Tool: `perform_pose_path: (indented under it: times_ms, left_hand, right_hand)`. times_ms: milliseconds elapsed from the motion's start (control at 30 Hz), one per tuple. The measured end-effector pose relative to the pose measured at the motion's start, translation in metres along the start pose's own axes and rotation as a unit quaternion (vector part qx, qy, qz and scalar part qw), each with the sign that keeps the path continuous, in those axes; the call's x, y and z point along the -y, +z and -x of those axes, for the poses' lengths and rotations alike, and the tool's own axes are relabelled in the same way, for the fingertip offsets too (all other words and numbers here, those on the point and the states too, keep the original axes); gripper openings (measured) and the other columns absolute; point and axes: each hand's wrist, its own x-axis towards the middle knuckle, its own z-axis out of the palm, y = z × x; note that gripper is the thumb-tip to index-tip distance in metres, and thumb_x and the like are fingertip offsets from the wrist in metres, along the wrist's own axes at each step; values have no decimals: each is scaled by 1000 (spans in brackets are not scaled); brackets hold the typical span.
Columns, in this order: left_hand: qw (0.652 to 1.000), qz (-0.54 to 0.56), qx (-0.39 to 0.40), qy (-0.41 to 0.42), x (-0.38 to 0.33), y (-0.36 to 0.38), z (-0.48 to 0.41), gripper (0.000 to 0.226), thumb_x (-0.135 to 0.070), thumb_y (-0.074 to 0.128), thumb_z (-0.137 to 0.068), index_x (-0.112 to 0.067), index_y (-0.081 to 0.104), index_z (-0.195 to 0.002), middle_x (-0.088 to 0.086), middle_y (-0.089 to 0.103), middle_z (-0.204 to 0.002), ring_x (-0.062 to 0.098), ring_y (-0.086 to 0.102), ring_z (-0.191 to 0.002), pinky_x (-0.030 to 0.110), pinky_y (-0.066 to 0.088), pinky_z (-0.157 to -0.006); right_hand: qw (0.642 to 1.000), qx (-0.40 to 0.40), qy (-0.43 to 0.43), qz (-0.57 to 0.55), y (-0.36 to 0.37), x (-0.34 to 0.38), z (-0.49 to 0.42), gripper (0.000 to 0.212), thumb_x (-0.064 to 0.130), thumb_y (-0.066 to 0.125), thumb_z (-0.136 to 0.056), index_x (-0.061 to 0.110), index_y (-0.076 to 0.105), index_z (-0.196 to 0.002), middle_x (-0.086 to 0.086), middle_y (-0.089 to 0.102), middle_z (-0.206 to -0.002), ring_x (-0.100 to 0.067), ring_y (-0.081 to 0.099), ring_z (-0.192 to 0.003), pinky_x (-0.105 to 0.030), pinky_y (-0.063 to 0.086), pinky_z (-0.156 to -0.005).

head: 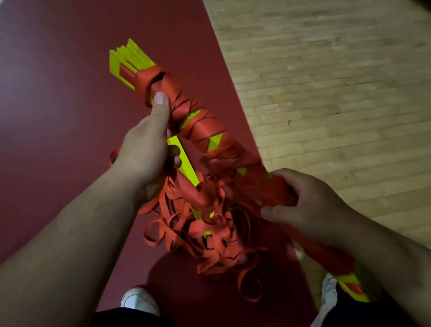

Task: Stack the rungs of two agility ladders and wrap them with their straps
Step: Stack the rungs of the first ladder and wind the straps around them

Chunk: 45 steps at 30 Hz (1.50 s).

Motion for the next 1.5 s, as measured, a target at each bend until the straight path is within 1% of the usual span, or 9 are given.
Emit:
perform_pose_path:
  times_ms: [500,633,700,900,1000,1067,1167,1400,1500]
  left_hand:
    - [988,66,140,21,6,0,6,27,-47,58,-89,-20,59,-94,-11,57,-67,1,38,-43,14,36,-42]
    - [976,97,189,-47,6,-1,9,60,-52,61,-87,-3,65,-121,13,45,-114,1,35,-41,11,35,-43]
    - [969,88,222,-67,6,-2,11,53,-58,55,-84,-15,78,-103,13,34,-124,2,33,-39,10,32,-46]
    - [991,49,123,-9,0,8,10,62,-61,57,-81,-7,67,-110,0,72,-81,6,42,-46,15,33,-42]
    - [998,55,35,-9,-4,9,7,47,-52,63,-88,-11,63,-111,9,69,-98,21,56,-70,24,42,-56]
    - [997,76,-4,-19,-5,10,8,38,-49,67,-87,-15,62,-105,13,65,-98,27,55,-82,34,43,-67]
    - [997,71,-20,-27,-3,13,9,34,-51,67,-87,-18,60,-91,2,62,-70,15,53,-54,22,42,-50]
    - [991,-75,86,66,-3,12,22,24,-25,67,-93,-12,50,-81,-8,53,-47,7,52,-41,16,40,-39]
    - [993,-71,72,61,-3,11,22,22,-14,65,-94,-13,45,-84,-5,52,-48,11,51,-45,18,38,-39]
  right_hand:
    - [945,190,59,-259,-2,11,4,36,21,76,-65,15,66,-99,-28,67,-82,-36,65,-61,-35,54,-55]
    - [935,228,63,-264,-2,10,6,41,30,80,-65,18,64,-102,-29,67,-84,-38,65,-64,-39,54,-60]
    - [933,237,65,-263,-1,8,6,36,28,81,-65,22,67,-98,-27,68,-84,-36,66,-64,-38,55,-60]
    - [965,191,55,-171,2,13,2,31,32,82,-73,37,68,-100,-9,77,-95,-29,75,-82,-36,59,-68]
    - [996,87,15,1,6,10,0,74,62,87,-54,59,49,-117,19,71,-110,-1,69,-100,-25,54,-85]
    - [994,50,1,100,14,6,1,98,66,86,-54,55,33,-136,18,62,-126,-4,61,-113,-29,51,-94]
    - [967,-18,-43,250,27,-5,1,92,52,80,-72,36,27,-146,3,55,-131,-19,55,-117,-31,47,-89]
    - [989,-46,-18,138,15,-13,-4,73,22,74,-78,35,35,-138,3,60,-119,-16,62,-102,-32,52,-80]
    - [994,-40,-21,96,5,-11,-5,70,18,80,-71,38,50,-131,15,64,-109,1,62,-96,-13,49,-74]
